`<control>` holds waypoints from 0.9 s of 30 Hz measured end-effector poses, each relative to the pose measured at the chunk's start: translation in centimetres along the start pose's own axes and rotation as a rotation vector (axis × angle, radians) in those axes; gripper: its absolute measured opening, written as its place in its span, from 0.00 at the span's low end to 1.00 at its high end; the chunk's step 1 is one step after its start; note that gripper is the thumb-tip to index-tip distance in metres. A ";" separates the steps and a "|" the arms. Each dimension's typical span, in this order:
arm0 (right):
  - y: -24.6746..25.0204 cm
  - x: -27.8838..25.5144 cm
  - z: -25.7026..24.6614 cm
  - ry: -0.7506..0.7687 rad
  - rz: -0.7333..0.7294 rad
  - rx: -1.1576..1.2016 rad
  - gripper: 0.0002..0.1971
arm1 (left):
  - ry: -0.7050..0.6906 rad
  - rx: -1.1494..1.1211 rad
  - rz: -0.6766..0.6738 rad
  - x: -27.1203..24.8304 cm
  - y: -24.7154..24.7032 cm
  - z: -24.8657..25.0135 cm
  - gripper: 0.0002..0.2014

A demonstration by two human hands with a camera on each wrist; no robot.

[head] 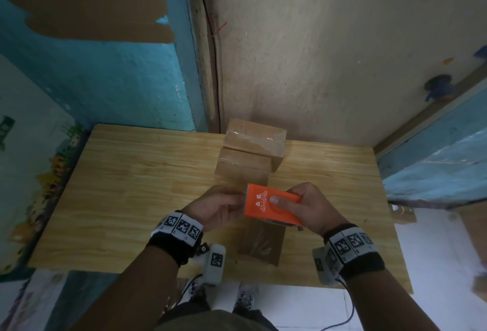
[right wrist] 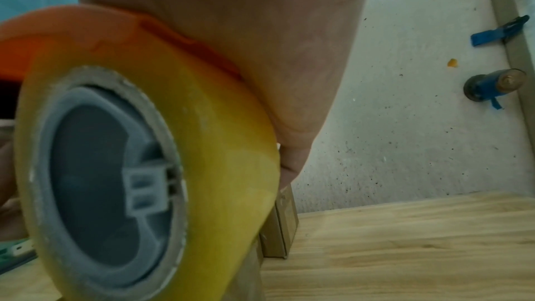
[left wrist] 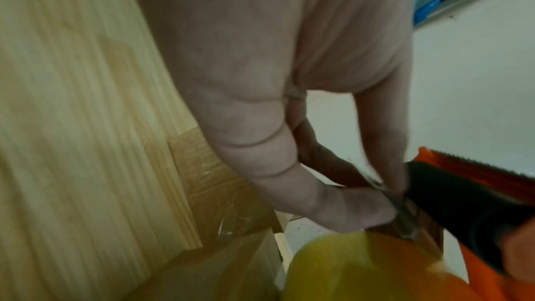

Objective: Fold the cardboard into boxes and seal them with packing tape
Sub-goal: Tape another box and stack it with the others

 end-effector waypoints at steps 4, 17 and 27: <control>0.3 -0.1 0.1 -0.005 0.016 -0.009 0.40 | -0.037 0.191 0.095 -0.5 0.8 2.0 0.06; 3.9 -2.2 0.4 -0.046 0.154 0.106 0.41 | 0.000 0.294 0.160 -1.5 3.9 7.4 0.18; 3.9 -1.1 1.9 -0.113 0.107 0.210 0.42 | 0.037 0.148 0.230 0.4 6.0 3.9 0.15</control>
Point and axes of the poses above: each hand's wrist, its own x-axis towards the middle knuckle, its own y-axis out of the back of the hand, z = x × y, the point moved 9 cm from there along x, towards the middle knuckle, and after that the axes turned 5 degrees about z, right-handed, at the moved point
